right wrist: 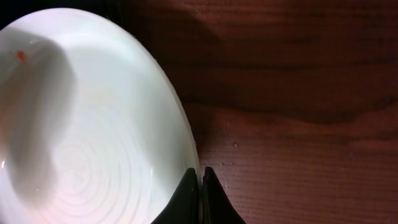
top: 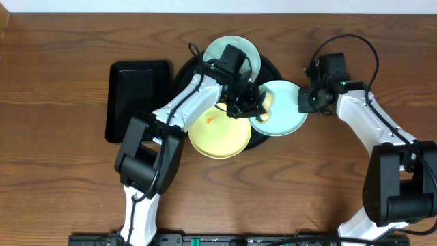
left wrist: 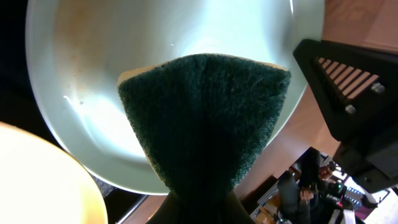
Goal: Clean dirty plates on tray and stack at the side
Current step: 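Scrub the right green plate again with the sponge in left gripper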
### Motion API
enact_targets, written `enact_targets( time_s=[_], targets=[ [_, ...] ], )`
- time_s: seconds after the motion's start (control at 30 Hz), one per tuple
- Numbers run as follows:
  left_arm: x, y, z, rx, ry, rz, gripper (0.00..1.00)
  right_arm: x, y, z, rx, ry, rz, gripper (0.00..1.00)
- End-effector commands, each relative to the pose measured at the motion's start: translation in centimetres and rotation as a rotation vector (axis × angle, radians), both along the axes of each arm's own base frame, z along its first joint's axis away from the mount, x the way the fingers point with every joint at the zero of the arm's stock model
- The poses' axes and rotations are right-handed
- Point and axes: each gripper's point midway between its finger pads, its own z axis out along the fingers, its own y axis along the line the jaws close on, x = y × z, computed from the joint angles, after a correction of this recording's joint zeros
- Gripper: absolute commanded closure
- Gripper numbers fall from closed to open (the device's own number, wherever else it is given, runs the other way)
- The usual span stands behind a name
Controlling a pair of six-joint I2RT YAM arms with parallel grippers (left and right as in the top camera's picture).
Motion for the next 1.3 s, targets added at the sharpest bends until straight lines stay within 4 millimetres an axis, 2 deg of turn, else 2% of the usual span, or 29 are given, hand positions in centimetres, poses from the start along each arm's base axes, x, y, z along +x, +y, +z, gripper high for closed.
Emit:
enact_targets(
  time_s=[0.0,0.1,0.3,0.57,0.8,0.97,1.27],
  targets=[
    [-0.5,-0.2,0.3,0.005,0.039,0.002,0.93,-0.3,0.2,-0.5,-0.003,0.013,0.013,0.99],
    [-0.7,0.1,-0.9,0.081,0.026,0.024,0.93,-0.3,0.2,-0.5,-0.003,0.013,0.013,0.99],
    [-2.3,-0.9,-1.1,0.066,0.103,0.013,0.92,-0.3,0.2,-0.5,0.002,0.013,0.002,0.99],
    [-2.0,0.3,-1.6,0.082,0.124,0.026,0.93,-0.3,0.2,-0.5,0.003,0.014,-0.001,0.99],
    [-2.6,-0.2,-4.5,0.108,0.16,0.001,0.92,-0.3,0.2,-0.5,0.003,0.014,0.0,0.99],
    [-2.1,-0.3,-5.5,0.103,0.151,0.005,0.93,-0.3,0.2,-0.5,0.003,0.014,0.0,0.99],
    [-0.4,-1.2,-5.1,0.06,0.092,0.025,0.92,-0.3,0.2,-0.5,0.003,0.014,0.0,0.99]
  ],
)
